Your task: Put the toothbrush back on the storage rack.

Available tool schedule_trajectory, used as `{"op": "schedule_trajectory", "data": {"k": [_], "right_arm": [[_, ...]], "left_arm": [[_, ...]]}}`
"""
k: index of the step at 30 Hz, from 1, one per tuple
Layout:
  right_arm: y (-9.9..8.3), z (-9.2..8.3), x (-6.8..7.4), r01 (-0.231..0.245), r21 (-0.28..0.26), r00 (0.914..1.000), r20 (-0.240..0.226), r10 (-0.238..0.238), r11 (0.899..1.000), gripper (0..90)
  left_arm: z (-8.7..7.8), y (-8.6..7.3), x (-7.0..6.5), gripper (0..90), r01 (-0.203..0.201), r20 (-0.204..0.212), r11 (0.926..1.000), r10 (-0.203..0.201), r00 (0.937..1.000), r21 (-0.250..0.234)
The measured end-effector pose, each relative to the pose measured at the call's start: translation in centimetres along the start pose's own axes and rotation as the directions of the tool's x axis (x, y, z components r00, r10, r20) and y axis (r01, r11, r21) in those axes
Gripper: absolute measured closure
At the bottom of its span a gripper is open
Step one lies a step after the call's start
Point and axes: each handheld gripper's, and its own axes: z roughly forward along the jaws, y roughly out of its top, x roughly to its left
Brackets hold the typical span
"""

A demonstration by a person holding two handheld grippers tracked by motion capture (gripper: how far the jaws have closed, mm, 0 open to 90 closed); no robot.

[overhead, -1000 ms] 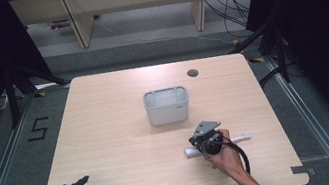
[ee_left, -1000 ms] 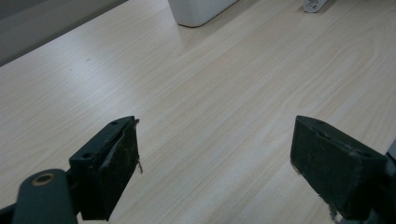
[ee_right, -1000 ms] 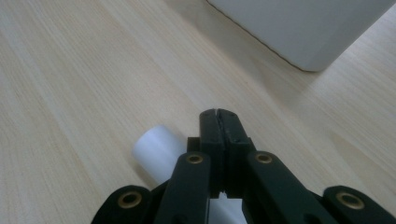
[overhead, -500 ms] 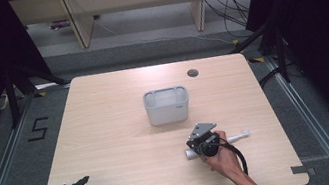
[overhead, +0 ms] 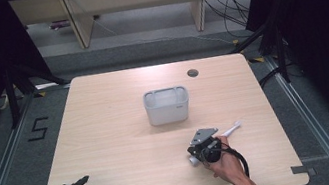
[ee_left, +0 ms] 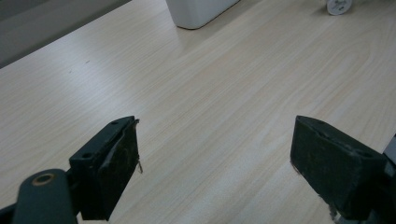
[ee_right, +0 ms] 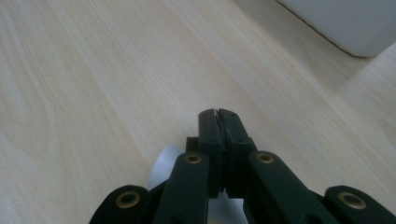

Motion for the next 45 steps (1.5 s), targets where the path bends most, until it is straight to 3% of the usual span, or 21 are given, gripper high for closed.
{"op": "schedule_trajectory", "data": {"k": [2,8,9,11,15,17,22,24,26,31,32,33,34,35,38,41,45], "right_arm": [[-0.1,-0.3,0.2,-0.003,0.015,0.9996,-0.028,0.003,1.000,89.1],[-0.5,-0.8,0.4,0.001,0.017,0.9992,-0.039,0.000,1.000,89.1],[-0.7,-0.9,0.5,-0.002,0.009,0.9997,-0.022,0.002,1.000,89.1],[-0.8,-1.0,0.5,-0.002,0.004,0.9994,-0.035,0.002,1.000,89.0],[-1.3,-1.7,0.7,-0.007,0.022,0.9993,-0.037,0.008,1.000,88.9],[-1.6,-1.8,0.8,-0.016,0.009,0.9993,-0.033,0.016,1.000,88.8],[-2.3,-2.6,0.9,-0.028,0.002,0.9991,-0.031,0.028,1.000,88.4],[-2.6,-3.1,0.9,-0.042,0.026,0.9985,-0.035,0.042,0.999,88.2],[-2.9,-3.1,0.9,-0.030,0.004,0.9989,-0.037,0.031,1.000,88.0],[-3.4,-3.8,0.7,-0.023,0.016,0.9989,-0.041,0.024,1.000,87.8],[-3.5,-3.9,0.9,-0.057,0.013,0.9982,-0.019,0.057,0.998,87.8],[-3.6,-3.9,0.7,-0.030,0.002,0.9991,-0.029,0.030,1.000,87.8],[-3.6,-4.1,0.7,-0.060,0.026,0.9976,-0.034,0.061,0.998,87.8],[-3.8,-4.1,0.6,-0.034,0.001,0.9986,-0.040,0.034,0.999,87.8],[-4.1,-4.4,0.7,-0.061,0.009,0.9981,-0.013,0.061,0.998,87.6],[-4.3,-4.7,0.6,-0.074,0.014,0.9970,-0.025,0.074,0.997,87.2],[-4.5,-4.8,0.4,-0.056,0.003,0.9981,-0.025,0.056,0.998,87.0]], "left_arm": [[0.0,0.0,0.0,14.9,0.000,-0.001,1.0000,0.000,1.0000,-0.002],[0.0,-0.1,-0.1,14.9,0.007,-0.011,1.0000,-0.007,0.9999,0.003],[0.0,-0.1,-0.1,14.9,0.004,-0.012,1.0000,-0.004,0.9999,0.004],[0.1,-0.1,0.0,14.9,-0.001,0.006,1.0000,0.001,1.0000,0.009],[0.0,-0.1,0.0,14.8,0.001,-0.014,1.0000,-0.001,0.9999,0.007],[0.0,0.0,0.0,14.8,-0.009,0.001,1.0000,0.009,1.0000,0.000],[-0.1,0.0,0.0,14.9,-0.007,-0.007,0.9999,0.007,0.9999,0.015],[0.0,0.0,0.0,14.9,-0.001,0.003,1.0000,0.001,1.0000,0.001],[-0.1,0.0,0.0,14.9,-0.002,-0.012,0.9999,0.002,0.9999,0.011],[-0.1,0.0,0.0,14.9,-0.008,-0.010,0.9999,0.008,0.9999,0.009],[0.0,0.0,0.0,14.9,-0.007,-0.011,1.0000,0.007,0.9999,0.006],[0.0,-0.1,-0.1,14.9,0.007,-0.010,1.0000,-0.007,0.9999,0.003],[0.1,-0.1,0.0,14.9,0.002,0.000,1.0000,-0.002,1.0000,0.001],[0.1,-0.1,-0.1,14.8,0.004,0.005,1.0000,-0.004,1.0000,0.002],[0.2,0.0,-0.1,14.9,0.002,0.006,1.0000,-0.002,1.0000,-0.004],[0.1,0.0,0.0,14.9,-0.003,0.007,0.9999,0.003,1.0000,0.010],[0.0,-0.1,-0.1,14.8,0.004,-0.007,1.0000,-0.004,1.0000,0.003]]}}
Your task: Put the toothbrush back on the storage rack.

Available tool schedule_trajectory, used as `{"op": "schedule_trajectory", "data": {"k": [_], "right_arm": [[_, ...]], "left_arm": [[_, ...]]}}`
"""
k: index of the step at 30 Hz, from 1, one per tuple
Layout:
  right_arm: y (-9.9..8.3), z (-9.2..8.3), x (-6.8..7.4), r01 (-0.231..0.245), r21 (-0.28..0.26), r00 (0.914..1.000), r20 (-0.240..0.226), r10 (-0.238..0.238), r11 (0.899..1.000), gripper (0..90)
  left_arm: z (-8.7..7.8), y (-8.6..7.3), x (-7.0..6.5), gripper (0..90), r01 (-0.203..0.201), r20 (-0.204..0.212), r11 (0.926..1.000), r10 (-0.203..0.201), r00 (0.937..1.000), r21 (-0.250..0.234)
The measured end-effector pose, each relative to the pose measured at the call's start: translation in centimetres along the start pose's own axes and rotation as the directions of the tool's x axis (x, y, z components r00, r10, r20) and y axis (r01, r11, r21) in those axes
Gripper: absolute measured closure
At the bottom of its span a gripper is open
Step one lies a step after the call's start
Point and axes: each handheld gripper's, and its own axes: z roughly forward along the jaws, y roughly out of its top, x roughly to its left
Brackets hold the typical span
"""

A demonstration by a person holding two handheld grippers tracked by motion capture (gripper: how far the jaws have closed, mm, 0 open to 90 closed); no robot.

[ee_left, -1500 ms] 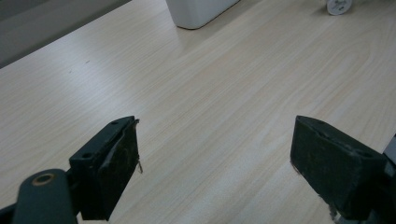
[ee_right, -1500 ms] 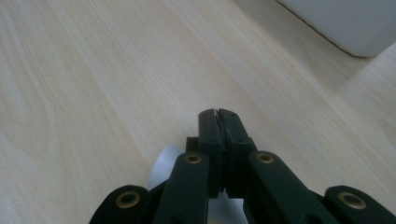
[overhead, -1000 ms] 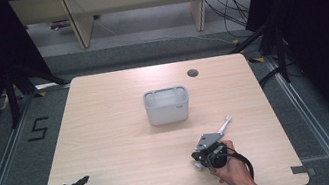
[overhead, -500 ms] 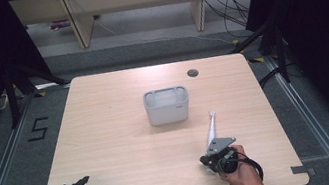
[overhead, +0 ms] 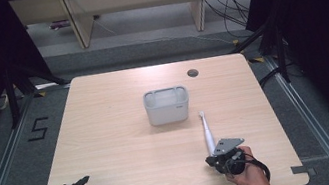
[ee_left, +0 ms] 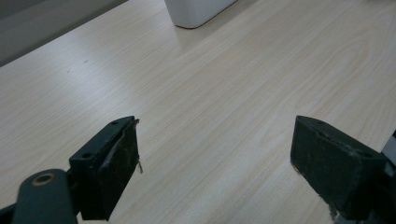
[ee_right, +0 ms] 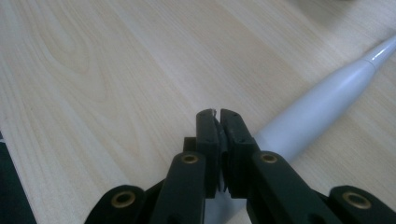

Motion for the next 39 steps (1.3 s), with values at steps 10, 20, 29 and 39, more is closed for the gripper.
{"op": "schedule_trajectory", "data": {"k": [10,20,29,39], "right_arm": [[-0.6,-0.5,-0.7,-0.010,0.029,0.9999,-0.011,0.011,1.000,87.0],[-1.4,-1.3,-1.4,-0.047,0.044,0.9989,0.000,0.047,0.998,87.0],[-1.8,-1.6,-2.2,-0.041,0.043,0.9992,0.002,0.041,0.998,86.8],[-1.9,-1.9,-2.9,-0.042,0.059,0.9990,0.014,0.042,0.997,86.9]], "left_arm": [[0.1,0.0,0.1,14.8,-0.008,0.007,1.0000,0.008,0.9999,0.000],[0.1,0.0,0.0,14.9,0.000,0.012,1.0000,0.000,0.9999,-0.006],[0.1,0.0,0.0,14.8,-0.009,0.016,1.0000,0.009,0.9998,-0.001],[0.2,0.0,-0.1,14.8,0.005,0.016,1.0000,-0.005,0.9999,-0.005]]}}
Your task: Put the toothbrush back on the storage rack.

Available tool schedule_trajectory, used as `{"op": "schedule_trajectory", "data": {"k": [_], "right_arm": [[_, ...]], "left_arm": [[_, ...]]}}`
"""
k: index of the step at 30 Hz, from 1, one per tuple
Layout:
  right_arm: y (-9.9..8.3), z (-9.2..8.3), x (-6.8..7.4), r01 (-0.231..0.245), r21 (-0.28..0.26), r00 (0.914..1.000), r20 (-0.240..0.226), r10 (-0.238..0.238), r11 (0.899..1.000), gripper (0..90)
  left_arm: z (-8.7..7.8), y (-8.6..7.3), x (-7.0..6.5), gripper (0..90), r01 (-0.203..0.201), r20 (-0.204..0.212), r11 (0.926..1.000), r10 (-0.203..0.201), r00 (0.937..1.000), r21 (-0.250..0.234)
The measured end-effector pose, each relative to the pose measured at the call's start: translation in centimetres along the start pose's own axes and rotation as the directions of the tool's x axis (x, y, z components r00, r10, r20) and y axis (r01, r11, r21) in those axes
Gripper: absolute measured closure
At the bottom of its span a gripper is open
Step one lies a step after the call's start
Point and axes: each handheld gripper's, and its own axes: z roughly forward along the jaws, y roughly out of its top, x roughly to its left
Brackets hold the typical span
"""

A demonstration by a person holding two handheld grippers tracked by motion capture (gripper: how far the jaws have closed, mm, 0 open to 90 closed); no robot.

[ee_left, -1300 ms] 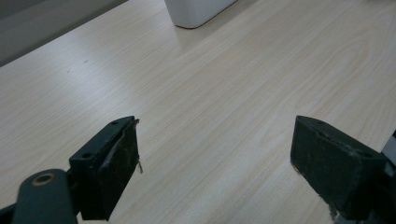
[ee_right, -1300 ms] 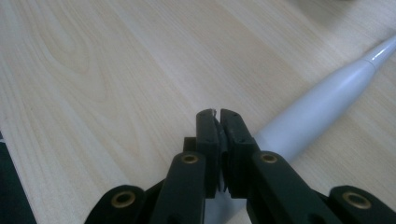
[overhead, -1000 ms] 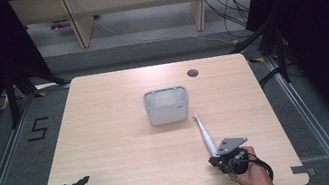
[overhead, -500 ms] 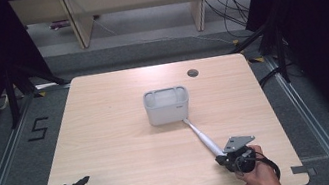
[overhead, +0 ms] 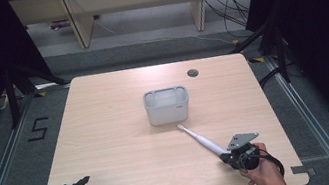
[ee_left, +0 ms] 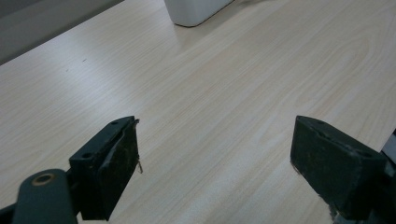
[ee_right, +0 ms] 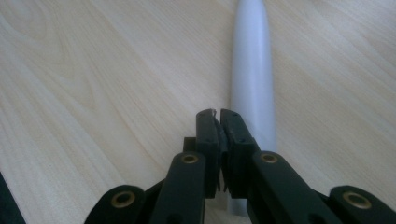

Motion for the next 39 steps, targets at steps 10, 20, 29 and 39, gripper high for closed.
{"op": "schedule_trajectory", "data": {"k": [10,20,29,39], "right_arm": [[0.0,0.0,-0.5,0.000,0.024,0.9995,0.031,-0.001,1.000,86.8],[1.1,-0.4,-0.3,0.029,0.018,0.9986,0.045,-0.029,0.999,65.9],[5.0,0.1,-1.0,0.100,0.143,0.9939,0.033,-0.106,0.985,50.1],[6.9,2.1,-1.9,0.117,0.237,0.9926,0.006,-0.121,0.965,43.0]], "left_arm": [[-0.1,0.0,0.0,14.9,-0.006,-0.014,0.9999,0.006,0.9999,0.014],[0.1,-0.1,0.1,14.9,0.001,-0.006,1.0000,-0.001,1.0000,0.001],[-0.1,-0.1,0.0,14.9,0.010,-0.016,0.9998,-0.010,0.9998,0.018],[-0.1,-0.1,0.0,14.9,0.010,-0.016,0.9998,-0.010,0.9998,0.016]]}}
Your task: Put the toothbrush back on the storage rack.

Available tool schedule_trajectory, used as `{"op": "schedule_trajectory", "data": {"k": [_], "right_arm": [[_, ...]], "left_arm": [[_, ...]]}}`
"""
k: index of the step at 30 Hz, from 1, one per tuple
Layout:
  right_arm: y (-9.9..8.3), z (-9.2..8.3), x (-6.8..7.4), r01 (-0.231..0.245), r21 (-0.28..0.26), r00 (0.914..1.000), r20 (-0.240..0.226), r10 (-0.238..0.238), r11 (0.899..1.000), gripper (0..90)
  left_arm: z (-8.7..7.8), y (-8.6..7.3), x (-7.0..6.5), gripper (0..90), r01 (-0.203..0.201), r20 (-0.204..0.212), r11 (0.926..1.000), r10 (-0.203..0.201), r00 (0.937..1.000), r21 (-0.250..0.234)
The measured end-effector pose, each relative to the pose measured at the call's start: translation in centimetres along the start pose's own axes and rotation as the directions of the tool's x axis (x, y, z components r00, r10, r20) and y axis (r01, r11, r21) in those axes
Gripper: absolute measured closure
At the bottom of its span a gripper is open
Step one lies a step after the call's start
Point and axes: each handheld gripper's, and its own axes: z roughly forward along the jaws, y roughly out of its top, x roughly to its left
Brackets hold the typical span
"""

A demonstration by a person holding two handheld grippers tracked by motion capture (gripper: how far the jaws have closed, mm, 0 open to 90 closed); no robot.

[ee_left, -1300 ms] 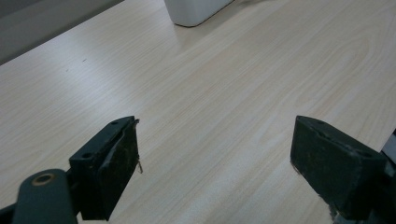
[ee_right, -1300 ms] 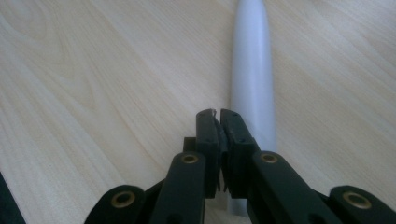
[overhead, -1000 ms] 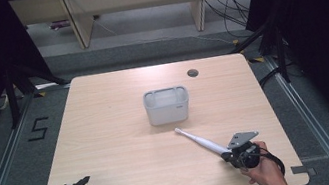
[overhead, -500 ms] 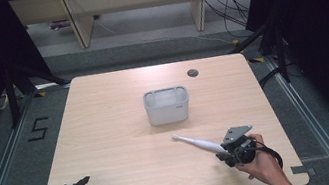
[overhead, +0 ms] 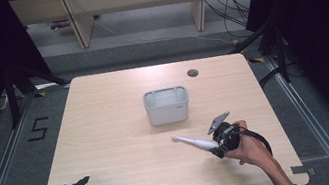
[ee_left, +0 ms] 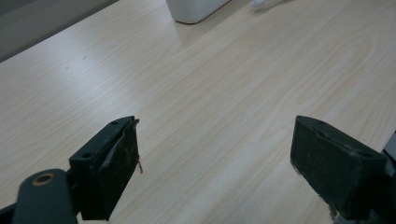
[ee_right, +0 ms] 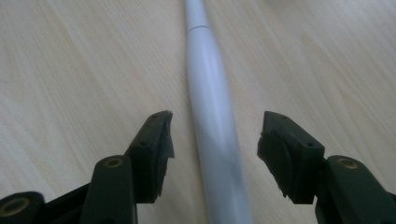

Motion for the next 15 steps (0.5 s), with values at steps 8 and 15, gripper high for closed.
{"op": "schedule_trajectory", "data": {"k": [8,15], "right_arm": [[1.3,1.4,0.0,0.052,0.069,0.9984,-0.025,-0.051,0.996,43.6],[2.8,2.0,-0.2,0.112,0.146,0.9927,-0.061,-0.104,0.983,52.4]], "left_arm": [[0.0,0.0,0.0,14.9,0.000,0.002,1.0000,0.000,1.0000,0.005],[0.0,0.0,0.1,14.9,0.000,0.002,1.0000,0.000,1.0000,0.004]]}}
